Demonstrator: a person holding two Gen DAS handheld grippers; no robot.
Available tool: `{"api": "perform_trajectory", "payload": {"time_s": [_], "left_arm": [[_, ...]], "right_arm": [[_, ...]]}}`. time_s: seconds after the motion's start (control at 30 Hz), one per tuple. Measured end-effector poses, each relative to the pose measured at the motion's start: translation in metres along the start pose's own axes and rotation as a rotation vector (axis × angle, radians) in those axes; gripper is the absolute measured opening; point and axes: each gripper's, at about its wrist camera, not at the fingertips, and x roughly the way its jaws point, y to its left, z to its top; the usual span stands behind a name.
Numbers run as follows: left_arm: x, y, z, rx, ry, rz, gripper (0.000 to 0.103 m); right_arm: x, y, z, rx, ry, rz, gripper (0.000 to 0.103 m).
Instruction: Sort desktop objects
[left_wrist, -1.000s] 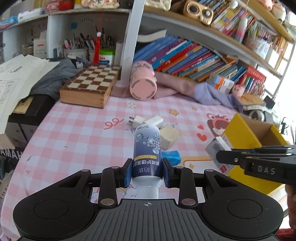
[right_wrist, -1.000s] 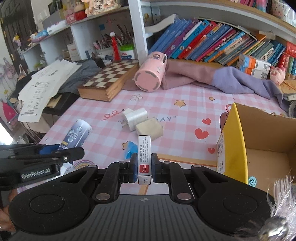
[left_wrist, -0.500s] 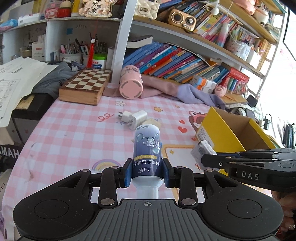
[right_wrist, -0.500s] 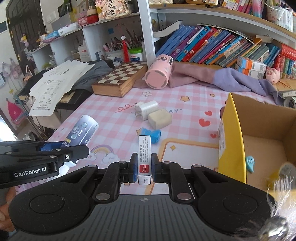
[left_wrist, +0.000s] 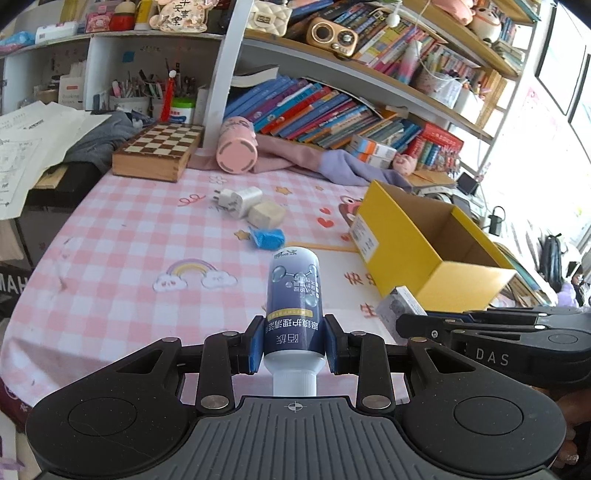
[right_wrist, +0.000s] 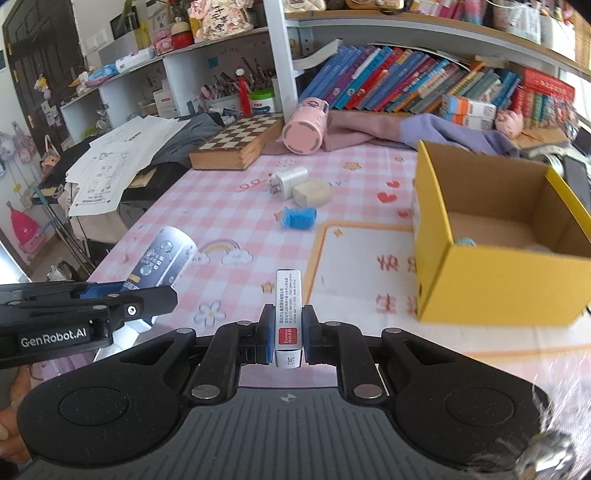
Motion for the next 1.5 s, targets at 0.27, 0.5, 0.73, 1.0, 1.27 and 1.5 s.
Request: {"api": "perform_trajectory", "payload": {"time_s": [0.27, 0.5, 0.73, 1.0, 1.27, 1.5], "left_arm": [[-0.008, -0.022, -0.012, 0.06, 0.026, -0.062, 0.031], [-0.003, -0.042, -0.02, 0.111, 0.06, -0.13, 0.031], [0.008, -0.064, -0.022, 0.159, 0.086, -0.203, 0.031], [0.021, -0.09, -0.021, 0.212, 0.107, -0.273, 0.031], [0.033, -0.111, -0.017, 0.252, 0.116, -0.315, 0.031], [0.043, -0.126, -0.013, 0.273, 0.118, -0.335, 0.031]], "right_arm": [[-0.027, -0.011, -0.026, 0.079, -0.006, -0.048, 0.013], [-0.046, -0.026, -0.045, 0.154, -0.007, -0.111, 0.013], [-0.064, -0.04, -0.059, 0.201, -0.009, -0.176, 0.013], [-0.078, -0.06, -0.067, 0.258, -0.018, -0.244, 0.013], [-0.083, -0.08, -0.066, 0.287, -0.024, -0.278, 0.013], [-0.081, -0.095, -0.062, 0.29, -0.019, -0.287, 0.013]]}}
